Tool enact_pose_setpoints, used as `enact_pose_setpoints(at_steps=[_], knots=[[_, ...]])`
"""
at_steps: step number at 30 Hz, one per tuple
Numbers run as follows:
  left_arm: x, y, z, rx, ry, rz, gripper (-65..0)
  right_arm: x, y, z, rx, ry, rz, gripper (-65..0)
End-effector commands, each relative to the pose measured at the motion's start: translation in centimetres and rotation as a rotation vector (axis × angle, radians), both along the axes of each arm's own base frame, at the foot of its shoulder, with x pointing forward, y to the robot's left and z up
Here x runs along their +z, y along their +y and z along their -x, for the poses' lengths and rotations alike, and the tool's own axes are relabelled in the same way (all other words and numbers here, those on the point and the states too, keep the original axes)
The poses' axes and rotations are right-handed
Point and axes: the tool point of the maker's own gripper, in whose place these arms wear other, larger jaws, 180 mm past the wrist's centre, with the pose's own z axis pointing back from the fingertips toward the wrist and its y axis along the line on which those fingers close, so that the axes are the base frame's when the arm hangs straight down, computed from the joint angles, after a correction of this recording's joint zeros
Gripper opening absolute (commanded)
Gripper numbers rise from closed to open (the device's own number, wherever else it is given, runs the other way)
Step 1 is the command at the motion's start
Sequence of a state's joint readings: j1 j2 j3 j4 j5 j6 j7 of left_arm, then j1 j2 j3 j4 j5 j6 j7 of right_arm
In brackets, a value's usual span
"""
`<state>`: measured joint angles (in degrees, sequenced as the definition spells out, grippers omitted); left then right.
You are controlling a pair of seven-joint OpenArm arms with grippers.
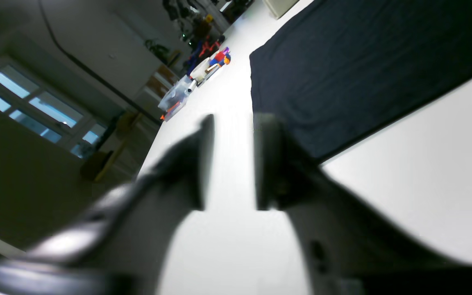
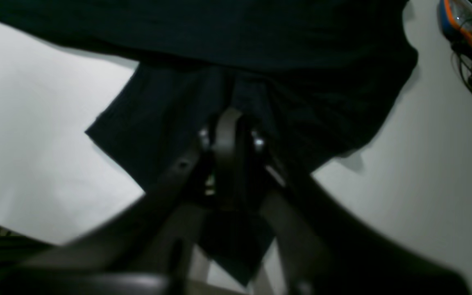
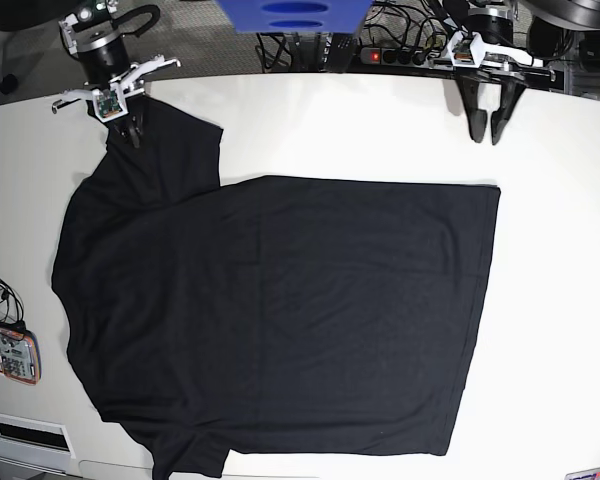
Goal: Fold the T-shirt properly
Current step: 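Lower the right gripper onto the black shirt's shoulder edge by the sleeve and grasp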
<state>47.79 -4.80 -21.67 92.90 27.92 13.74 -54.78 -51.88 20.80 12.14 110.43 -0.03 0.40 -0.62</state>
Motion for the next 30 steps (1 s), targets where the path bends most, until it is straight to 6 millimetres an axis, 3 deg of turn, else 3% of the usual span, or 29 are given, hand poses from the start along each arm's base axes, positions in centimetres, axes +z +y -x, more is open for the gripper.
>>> enact_pose_setpoints(at_steps=[1, 14, 20, 26, 30], knots=[[0.8, 0.0, 0.1, -0.015, -0.027, -0.016, -41.8, 0.8, 0.1, -0.2, 0.006, -0.029, -0.003, -54.7], [1.0, -0.1, -0.4, -0.014, -0.044, -0.015, -38.8, 1.2, 0.1, -0.6, 0.016, -0.043, -0.001, -52.0], [1.1, -0.1, -0.6, -0.015, -0.049, -0.014, -38.7, 2.0, 3.2, 0.0, 0.165, -0.065, -0.109, -51.9], [0.4, -1.4, -0.4, -0.052, -0.023, -0.055, -38.7, 2.2, 3.4, -0.2, 0.179, -0.069, -0.116, -51.7], [0.4, -1.8, -0.7, -0.064, -0.027, -0.068, -38.7, 2.2, 3.6, -0.3, 0.181, -0.072, -0.118, -41.9]])
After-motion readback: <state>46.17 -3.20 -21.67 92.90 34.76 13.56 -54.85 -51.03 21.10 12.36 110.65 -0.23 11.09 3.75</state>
